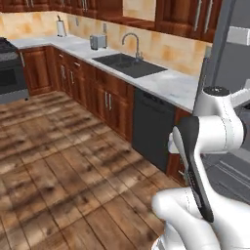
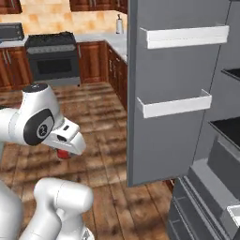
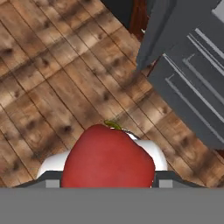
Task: Place the cold items (bell pepper and pear) from the fridge in one tupperware on the dining counter. Place the warm items (kebab skewer and hot dog) in the stove area in another tupperware.
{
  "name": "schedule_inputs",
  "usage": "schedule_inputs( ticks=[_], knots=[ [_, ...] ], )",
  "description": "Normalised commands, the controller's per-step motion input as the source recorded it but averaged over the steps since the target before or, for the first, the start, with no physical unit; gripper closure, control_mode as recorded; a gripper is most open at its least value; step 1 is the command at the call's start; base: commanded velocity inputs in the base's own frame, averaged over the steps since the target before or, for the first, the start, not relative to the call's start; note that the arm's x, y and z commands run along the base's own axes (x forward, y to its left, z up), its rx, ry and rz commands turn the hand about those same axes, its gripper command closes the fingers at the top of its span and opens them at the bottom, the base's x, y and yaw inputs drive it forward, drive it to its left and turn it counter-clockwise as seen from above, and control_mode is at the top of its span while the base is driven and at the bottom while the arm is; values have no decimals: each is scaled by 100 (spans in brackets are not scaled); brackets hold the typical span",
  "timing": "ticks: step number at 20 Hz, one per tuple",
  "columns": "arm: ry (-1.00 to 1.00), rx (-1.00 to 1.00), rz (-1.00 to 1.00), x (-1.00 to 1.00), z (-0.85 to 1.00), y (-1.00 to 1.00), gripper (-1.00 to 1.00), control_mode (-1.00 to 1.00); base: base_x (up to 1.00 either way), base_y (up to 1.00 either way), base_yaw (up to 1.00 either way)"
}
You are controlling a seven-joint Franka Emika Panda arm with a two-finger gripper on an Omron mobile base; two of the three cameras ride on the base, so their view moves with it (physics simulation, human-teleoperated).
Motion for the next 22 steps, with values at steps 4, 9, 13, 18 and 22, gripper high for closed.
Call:
schedule_inputs(
  ticks=[4,9,13,18,22],
  knots=[
    [0,0,0,0,0,0,100,100,-23,19,98],
    [0,0,0,0,0,0,100,100,-27,23,73],
    [0,0,0,0,0,0,100,100,-9,53,6],
    [0,0,0,0,0,0,100,100,48,79,-27],
    [0,0,0,0,0,0,100,100,100,66,-28]
  ],
)
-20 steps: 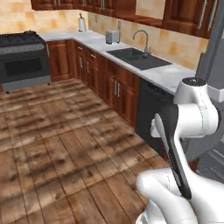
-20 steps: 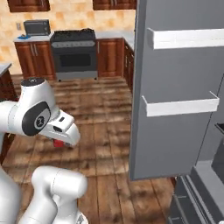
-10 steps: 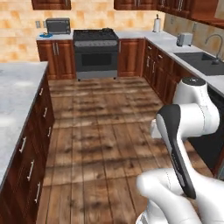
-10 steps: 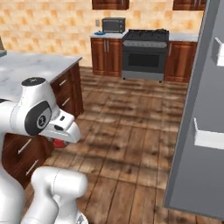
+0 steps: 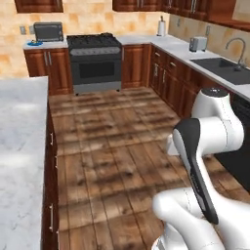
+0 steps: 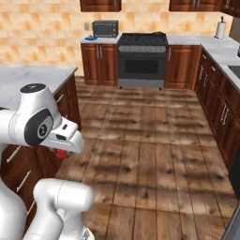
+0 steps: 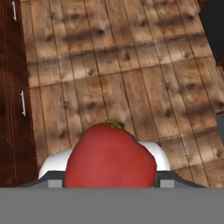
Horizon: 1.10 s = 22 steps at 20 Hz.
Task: Place the cold items (bell pepper and pear) from the fridge in one tupperware on the dining counter. Place the warm items (kebab skewer and hot dog) in the stove area in another tupperware.
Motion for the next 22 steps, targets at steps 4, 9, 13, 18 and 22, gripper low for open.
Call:
schedule_inputs(
  ticks=[4,9,13,18,22],
  knots=[
    [0,0,0,0,0,0,100,100,100,24,-16],
    [0,0,0,0,0,0,100,100,100,5,-2],
    [0,0,0,0,0,0,100,100,100,7,-1],
    [0,0,0,0,0,0,100,100,100,0,0],
    [0,0,0,0,0,0,100,100,100,0,1]
  ],
)
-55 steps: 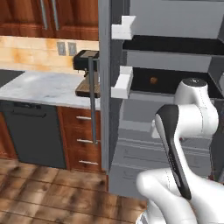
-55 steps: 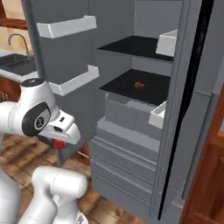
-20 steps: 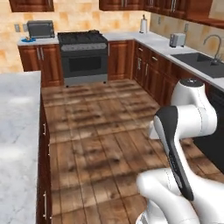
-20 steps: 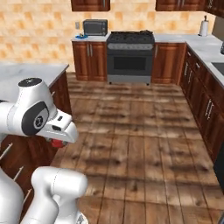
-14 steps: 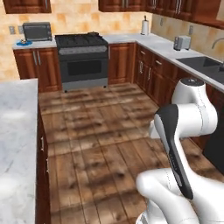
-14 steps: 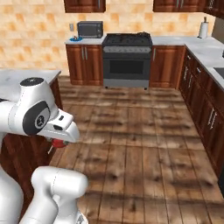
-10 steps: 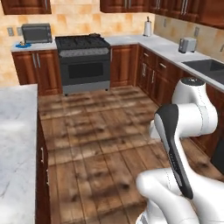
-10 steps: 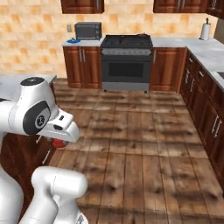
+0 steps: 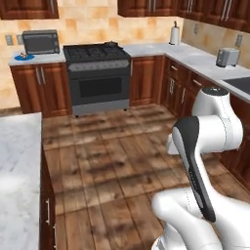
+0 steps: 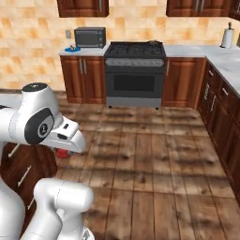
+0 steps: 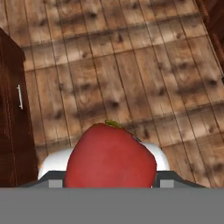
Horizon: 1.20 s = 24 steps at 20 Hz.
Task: Place the cold items (bell pepper and pear) from the fridge in one tupperware on the dining counter. Place the warm items (kebab skewer and hot dog) in the stove area in another tupperware.
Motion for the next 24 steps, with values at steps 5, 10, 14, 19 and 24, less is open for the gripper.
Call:
schedule_inputs(
  ticks=[5,10,14,19,24],
  knots=[
    [0,0,0,0,0,0,100,100,100,7,10],
    [0,0,0,0,0,0,100,100,100,7,18],
    [0,0,0,0,0,0,100,100,100,0,43],
    [0,0,0,0,0,0,100,100,100,-16,53],
    [0,0,0,0,0,0,100,100,100,-60,46]
  ],
)
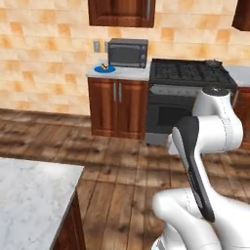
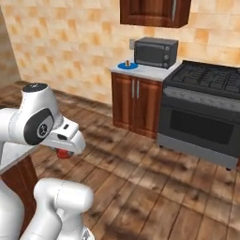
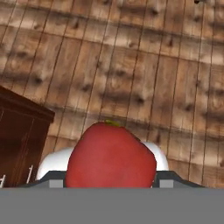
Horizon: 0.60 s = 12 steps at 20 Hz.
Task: Place the cold items (bell pepper and pear) from the fridge in one tupperware on the dining counter. Place the warm items (kebab skewer and hot dog) in the stove area in another tupperware.
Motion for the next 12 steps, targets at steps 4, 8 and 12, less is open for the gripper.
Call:
schedule_inputs(
  ticks=[4,8,12],
  knots=[
    [0,0,0,0,0,0,100,100,97,-96,50],
    [0,0,0,0,0,0,100,100,93,-78,64],
    [0,0,0,0,0,0,100,100,52,-57,75]
  ],
)
